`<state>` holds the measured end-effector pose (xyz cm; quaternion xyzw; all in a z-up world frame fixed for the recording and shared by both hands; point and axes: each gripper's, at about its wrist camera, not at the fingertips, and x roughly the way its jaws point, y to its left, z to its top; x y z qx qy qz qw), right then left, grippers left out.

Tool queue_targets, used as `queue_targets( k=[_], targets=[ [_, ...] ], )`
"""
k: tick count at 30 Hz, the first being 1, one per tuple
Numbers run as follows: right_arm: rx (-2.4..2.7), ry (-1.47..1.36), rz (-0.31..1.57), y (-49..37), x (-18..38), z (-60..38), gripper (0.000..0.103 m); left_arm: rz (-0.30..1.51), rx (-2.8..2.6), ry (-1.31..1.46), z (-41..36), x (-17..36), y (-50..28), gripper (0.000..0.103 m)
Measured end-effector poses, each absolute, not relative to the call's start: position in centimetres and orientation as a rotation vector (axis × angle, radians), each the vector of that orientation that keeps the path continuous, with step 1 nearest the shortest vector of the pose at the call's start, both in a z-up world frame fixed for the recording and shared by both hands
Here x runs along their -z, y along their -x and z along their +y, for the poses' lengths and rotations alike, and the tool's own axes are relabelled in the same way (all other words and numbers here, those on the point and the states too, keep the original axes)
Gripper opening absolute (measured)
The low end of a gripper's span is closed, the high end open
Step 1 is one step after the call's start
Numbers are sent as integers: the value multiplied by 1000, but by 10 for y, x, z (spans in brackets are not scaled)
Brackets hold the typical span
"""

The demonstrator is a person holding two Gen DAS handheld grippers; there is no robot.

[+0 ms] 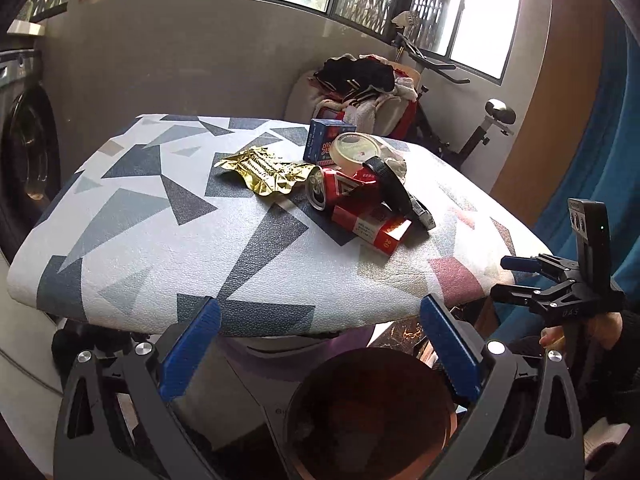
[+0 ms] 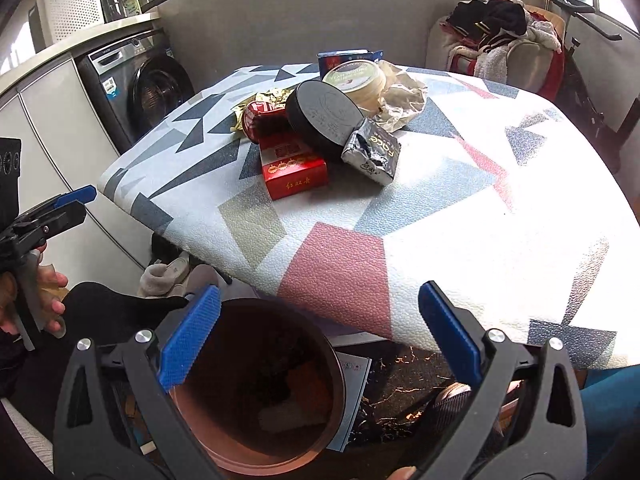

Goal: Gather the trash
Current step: 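Raise the right tool from the bin back over the board, then move the right tool toward the black 'Face' snack packet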

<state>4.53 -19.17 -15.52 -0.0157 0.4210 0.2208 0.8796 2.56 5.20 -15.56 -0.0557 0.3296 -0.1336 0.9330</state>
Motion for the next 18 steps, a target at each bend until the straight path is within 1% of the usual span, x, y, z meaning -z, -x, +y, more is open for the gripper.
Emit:
queue_targets(
  k=[8,13,18],
  targets=[
    [-394,63,881,-75,141,-202,97,664,300,70,53,136,-51,97],
    [-366,-31,895,-93,138,-214,97,661,300,67,54,132,-62,97],
    [-346,-21,905,-105,141,-218,97,684,267,82,59,133,-75,97]
  ],
)
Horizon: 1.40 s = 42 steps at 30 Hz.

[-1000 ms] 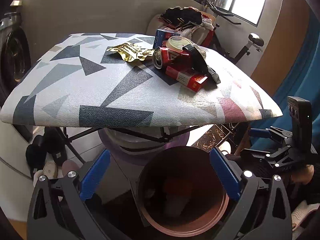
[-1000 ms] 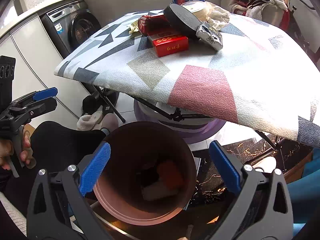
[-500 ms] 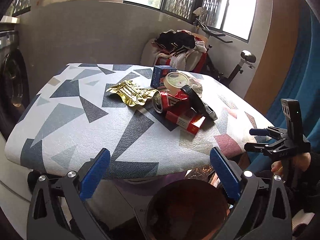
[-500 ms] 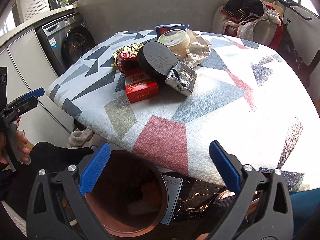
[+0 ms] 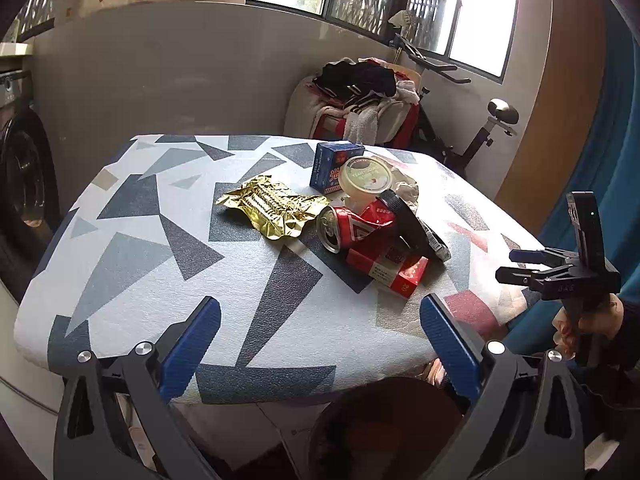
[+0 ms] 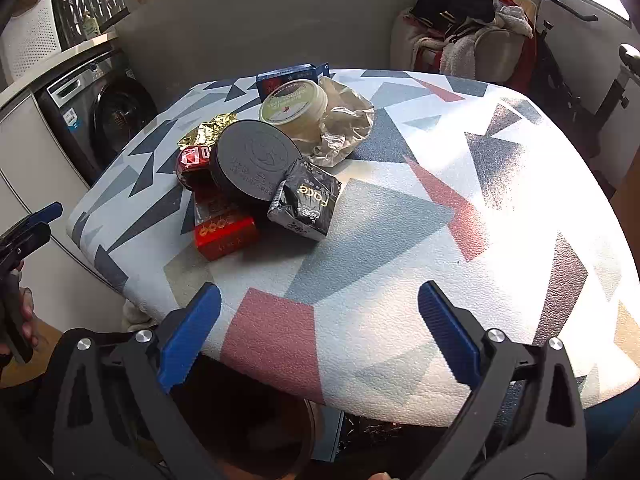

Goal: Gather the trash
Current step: 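Move the right tool toward the black 'Face' snack packet, then close the right tool on the black 'Face' snack packet and lift it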

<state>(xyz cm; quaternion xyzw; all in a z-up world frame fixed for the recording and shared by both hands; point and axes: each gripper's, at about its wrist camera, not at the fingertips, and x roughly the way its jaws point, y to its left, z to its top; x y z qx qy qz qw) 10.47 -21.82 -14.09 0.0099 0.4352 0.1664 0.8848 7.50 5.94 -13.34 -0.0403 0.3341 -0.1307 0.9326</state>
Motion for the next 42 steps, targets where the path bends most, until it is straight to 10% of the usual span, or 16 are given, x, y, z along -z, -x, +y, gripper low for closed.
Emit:
queue_targets(
  k=[26,31,42],
  targets=[
    [-422,-296,983,-205,171,-204,71,771,238,117,62,147,-117,97],
    [-459,-253,1013,-209,174,-189,43,779,233,118,62,151,-123,97],
    [-460,-234,932,-186,158,-220,18,796,219,189,76,150,-134,97]
  ],
)
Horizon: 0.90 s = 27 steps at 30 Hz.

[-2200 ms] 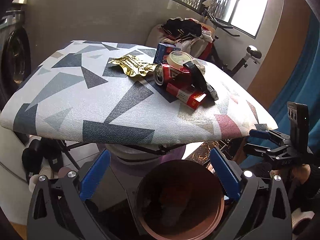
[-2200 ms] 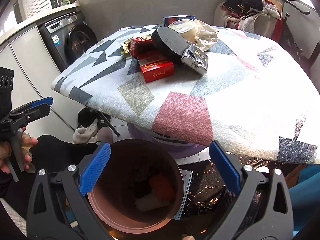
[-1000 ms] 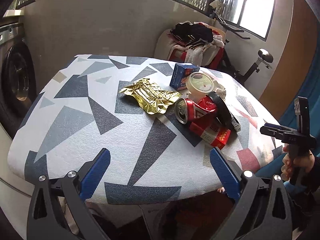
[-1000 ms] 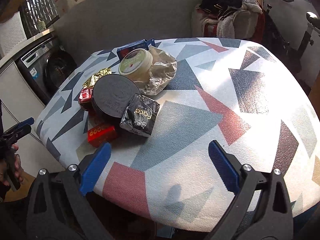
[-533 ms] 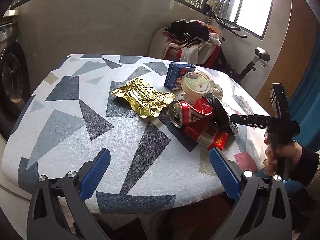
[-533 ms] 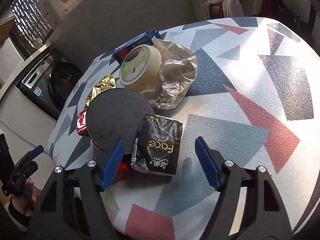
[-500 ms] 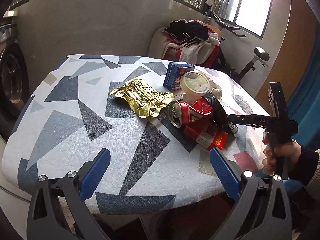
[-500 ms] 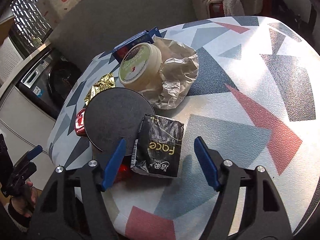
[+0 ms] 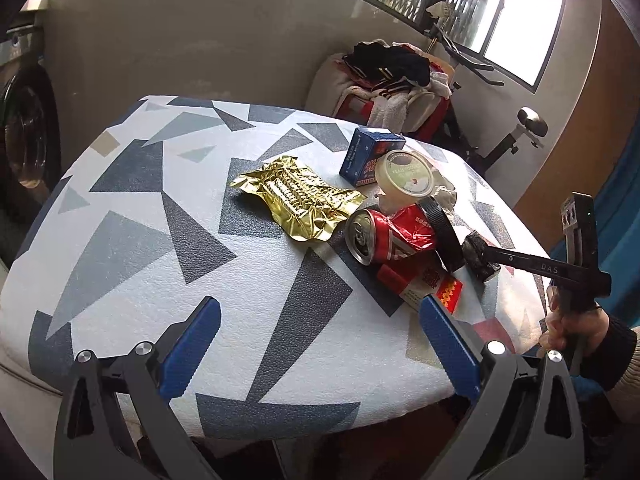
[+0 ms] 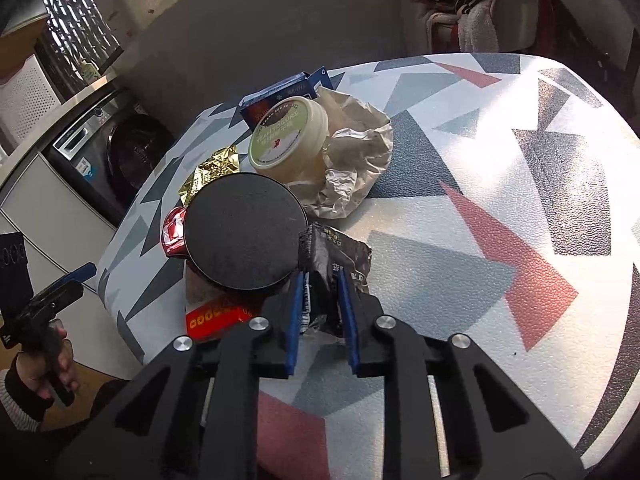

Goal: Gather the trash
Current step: 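Close the right tool on the black 'Face' snack packet and lift it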

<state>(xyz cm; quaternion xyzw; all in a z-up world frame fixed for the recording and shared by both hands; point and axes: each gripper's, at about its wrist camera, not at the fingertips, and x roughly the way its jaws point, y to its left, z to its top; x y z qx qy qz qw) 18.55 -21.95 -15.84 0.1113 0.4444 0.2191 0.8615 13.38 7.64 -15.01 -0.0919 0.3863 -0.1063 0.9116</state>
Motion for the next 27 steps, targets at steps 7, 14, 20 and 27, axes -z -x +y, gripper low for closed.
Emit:
queue_targets(
  k=[7,14,20,27],
  targets=[
    [-468,-211,896,-177,153,-233,7,816,217,226,80,154,-142,97],
    [-458,-212,859,-173,148,-241,6,839,218,262,84,160,-150,97],
    [-416,-209,888,-176,154,-246,9,841,219,329,89,162,-158,95],
    [-429,-194,944,-182,164,-242,49,850,226,323,85,167,-160,95]
  ],
)
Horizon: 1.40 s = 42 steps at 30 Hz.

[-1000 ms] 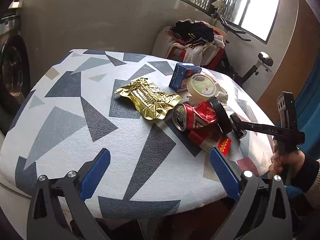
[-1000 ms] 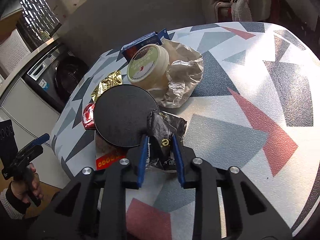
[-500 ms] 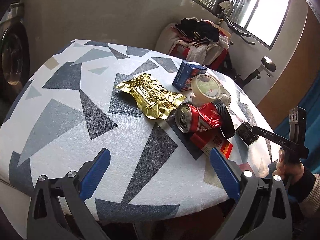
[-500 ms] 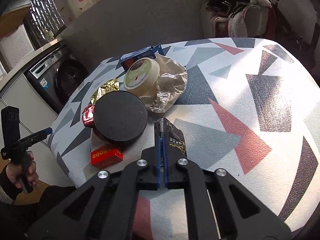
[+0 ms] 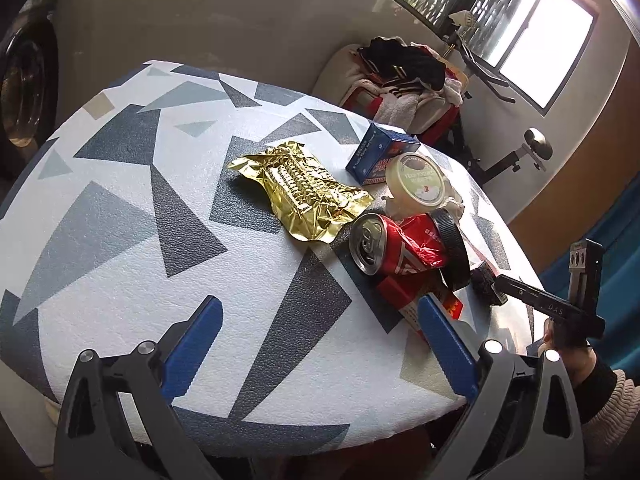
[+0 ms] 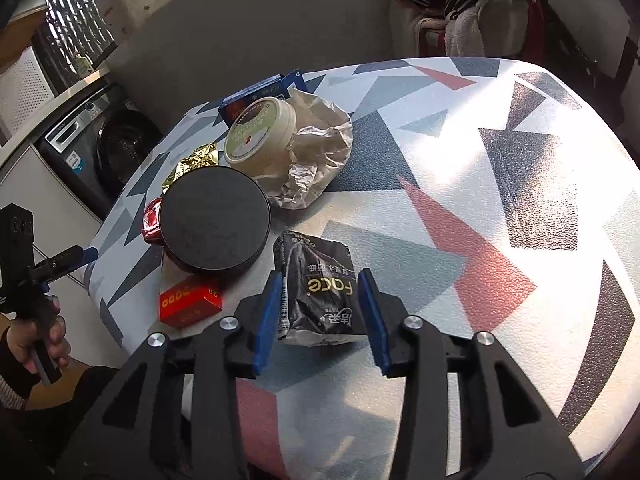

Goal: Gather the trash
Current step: 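Close the right tool on the black 'Face' snack packet and lift it, then grasp the gold foil wrapper with the left tool while the right holds the packet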

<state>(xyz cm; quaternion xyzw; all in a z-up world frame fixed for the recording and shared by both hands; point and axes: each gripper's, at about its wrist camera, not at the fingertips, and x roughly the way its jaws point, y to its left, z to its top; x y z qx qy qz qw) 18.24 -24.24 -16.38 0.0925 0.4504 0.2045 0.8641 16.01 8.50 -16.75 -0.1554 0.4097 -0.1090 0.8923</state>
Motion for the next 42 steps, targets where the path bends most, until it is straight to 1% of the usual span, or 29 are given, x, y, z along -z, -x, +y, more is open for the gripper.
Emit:
queue_targets(
  k=[8,9,10,11,13,14,15,17,22,24,26,28,33,37,39,42],
  targets=[
    [-447,-121,999,-192,179,-215,50,855,231,296,80,169,-165,95],
    [-447,-98,1002,-192,180,-212,46,856,233,288,79,169,-166,95],
    [-447,-70,1000,-192,179,-209,39,858,234,284,78,169,-167,95],
    [-448,-52,1001,-192,179,-207,38,861,234,288,79,169,-169,95],
    [-449,-30,986,-189,178,-207,32,875,232,317,81,171,-176,95],
    [-441,-24,973,-188,176,-209,32,889,220,330,83,173,-181,95],
    [-430,-24,958,-187,175,-212,32,910,197,339,84,175,-188,90],
    [-416,-40,931,-185,172,-219,31,939,173,393,89,178,-202,82],
    [-405,-71,905,-184,170,-231,31,978,133,605,103,189,-249,81],
    [-407,-75,899,-183,170,-232,31,976,107,663,108,192,-267,75],
    [-411,-74,891,-182,170,-232,31,989,63,699,113,198,-284,73],
    [-416,-66,880,-180,169,-232,31,1001,26,717,115,203,-298,73],
    [-425,-26,873,-177,169,-230,31,1000,-30,679,111,207,-317,74],
    [-426,-39,866,-177,170,-232,31,997,-66,564,96,206,-325,75],
    [-423,-29,858,-176,170,-231,31,990,-94,509,87,206,-327,78],
    [-423,-22,858,-173,170,-229,31,993,-125,403,74,207,-332,78]
  ],
)
